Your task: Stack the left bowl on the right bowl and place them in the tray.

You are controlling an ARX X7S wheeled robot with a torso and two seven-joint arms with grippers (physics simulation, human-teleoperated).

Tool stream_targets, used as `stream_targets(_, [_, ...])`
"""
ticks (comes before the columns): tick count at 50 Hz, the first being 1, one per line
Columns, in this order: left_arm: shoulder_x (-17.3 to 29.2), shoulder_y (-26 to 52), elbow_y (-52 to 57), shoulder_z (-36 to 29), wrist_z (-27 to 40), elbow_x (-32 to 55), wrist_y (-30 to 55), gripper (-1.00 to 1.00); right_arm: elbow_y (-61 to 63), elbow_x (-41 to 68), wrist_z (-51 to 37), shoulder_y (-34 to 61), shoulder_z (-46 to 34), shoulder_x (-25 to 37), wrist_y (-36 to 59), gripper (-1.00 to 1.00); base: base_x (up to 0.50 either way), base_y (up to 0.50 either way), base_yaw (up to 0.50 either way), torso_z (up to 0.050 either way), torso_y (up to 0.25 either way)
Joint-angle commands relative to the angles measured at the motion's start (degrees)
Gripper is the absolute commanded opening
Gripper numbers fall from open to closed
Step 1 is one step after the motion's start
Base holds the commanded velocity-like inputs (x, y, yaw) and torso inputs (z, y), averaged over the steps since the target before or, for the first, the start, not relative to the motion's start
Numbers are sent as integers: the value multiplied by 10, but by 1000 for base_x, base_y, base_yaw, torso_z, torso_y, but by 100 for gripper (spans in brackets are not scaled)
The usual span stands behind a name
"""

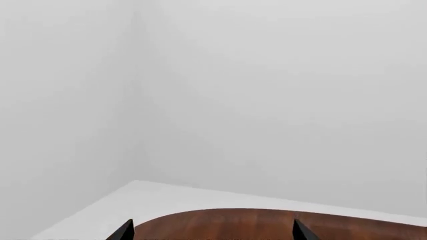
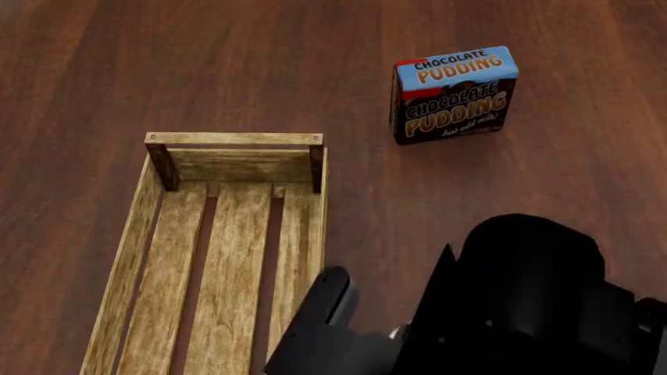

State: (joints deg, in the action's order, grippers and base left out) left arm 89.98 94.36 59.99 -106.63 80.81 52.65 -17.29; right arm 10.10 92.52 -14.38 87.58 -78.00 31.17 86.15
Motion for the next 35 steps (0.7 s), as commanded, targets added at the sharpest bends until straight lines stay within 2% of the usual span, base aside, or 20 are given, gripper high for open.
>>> stream_targets(1, [0,-6,0,-5,3,-8,-6,100,-5,-36,30,-14,-35,-7,-12,100,0,0,0,0,0])
stream_targets(35, [0,-17,0,-10,10,-20,-13,100,-32,-84,61,-48,-94,-8,-52,100,0,0,0,0,0])
